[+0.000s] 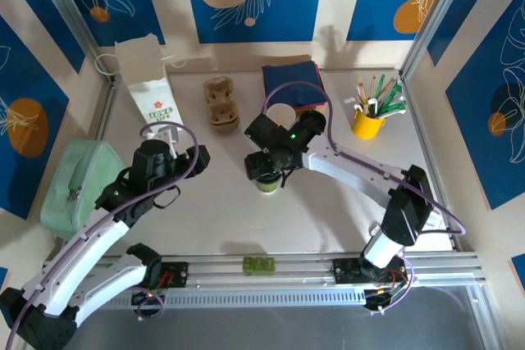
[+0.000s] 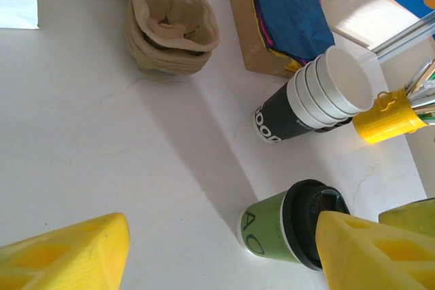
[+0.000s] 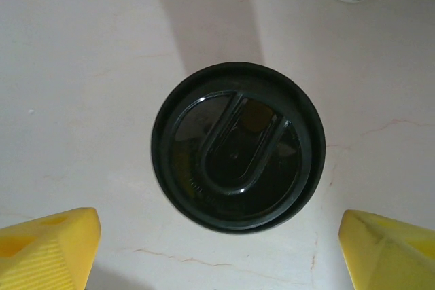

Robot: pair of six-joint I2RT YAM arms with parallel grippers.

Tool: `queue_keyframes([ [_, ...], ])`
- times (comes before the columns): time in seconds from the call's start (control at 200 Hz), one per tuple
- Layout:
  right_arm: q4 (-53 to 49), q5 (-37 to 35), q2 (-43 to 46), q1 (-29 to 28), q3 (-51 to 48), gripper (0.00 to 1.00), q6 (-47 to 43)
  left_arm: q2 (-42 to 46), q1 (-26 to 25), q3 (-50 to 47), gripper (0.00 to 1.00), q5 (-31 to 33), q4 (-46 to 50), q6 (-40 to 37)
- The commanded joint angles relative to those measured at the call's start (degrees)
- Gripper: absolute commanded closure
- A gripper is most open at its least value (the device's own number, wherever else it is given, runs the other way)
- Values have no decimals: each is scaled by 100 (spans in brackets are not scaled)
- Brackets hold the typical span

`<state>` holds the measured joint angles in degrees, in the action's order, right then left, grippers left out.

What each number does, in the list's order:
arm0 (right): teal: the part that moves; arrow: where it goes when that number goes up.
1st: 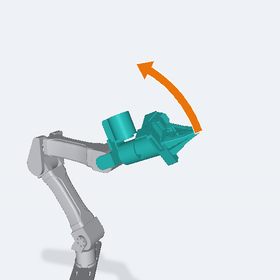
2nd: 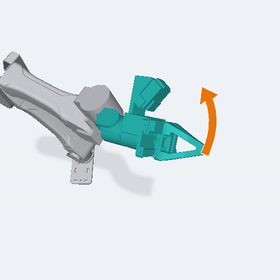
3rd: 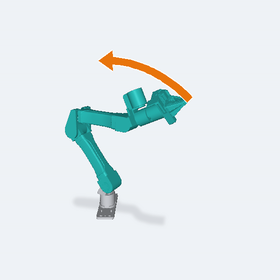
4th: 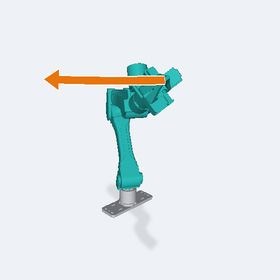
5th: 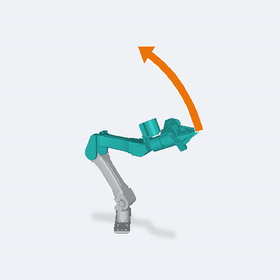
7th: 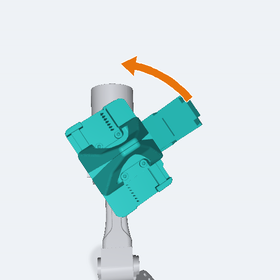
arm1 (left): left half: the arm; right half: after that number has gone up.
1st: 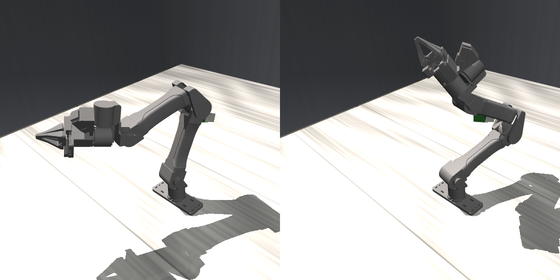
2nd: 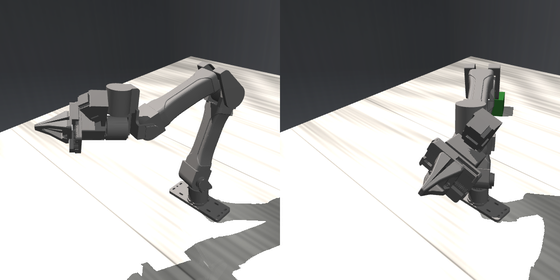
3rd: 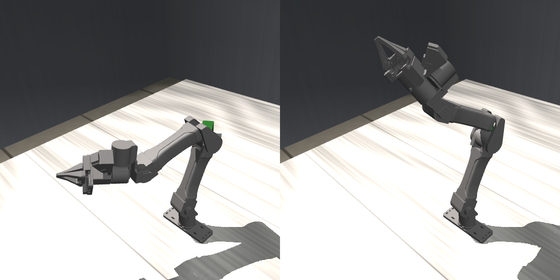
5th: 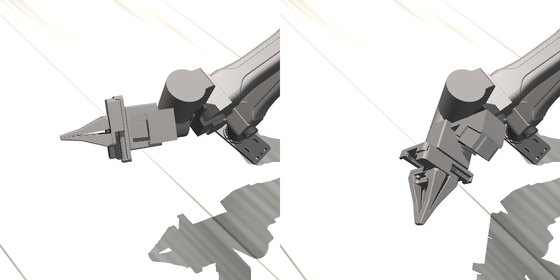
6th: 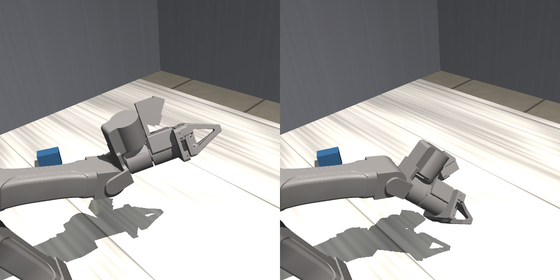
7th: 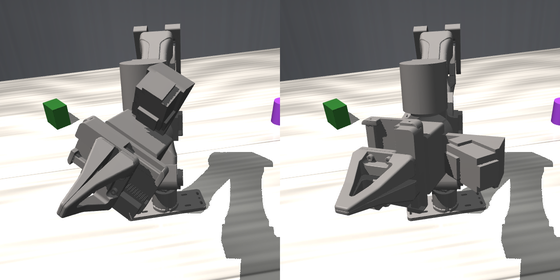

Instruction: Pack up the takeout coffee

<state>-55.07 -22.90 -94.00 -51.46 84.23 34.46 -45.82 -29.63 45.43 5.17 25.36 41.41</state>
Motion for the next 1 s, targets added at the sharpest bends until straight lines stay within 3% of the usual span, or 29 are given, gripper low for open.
queue_keyframes([
  [0.0,-228,-149,-164,-55,222,8,-41,64,71,-95,28,36,23,-133],
  [0.78,-156,-159,-659,15,366,13,85,-10,168,-276,28,-129,-188,-37],
  [0.995,-164,-144,-760,33,395,19,83,-42,186,-306,28,-163,-209,-3],
])
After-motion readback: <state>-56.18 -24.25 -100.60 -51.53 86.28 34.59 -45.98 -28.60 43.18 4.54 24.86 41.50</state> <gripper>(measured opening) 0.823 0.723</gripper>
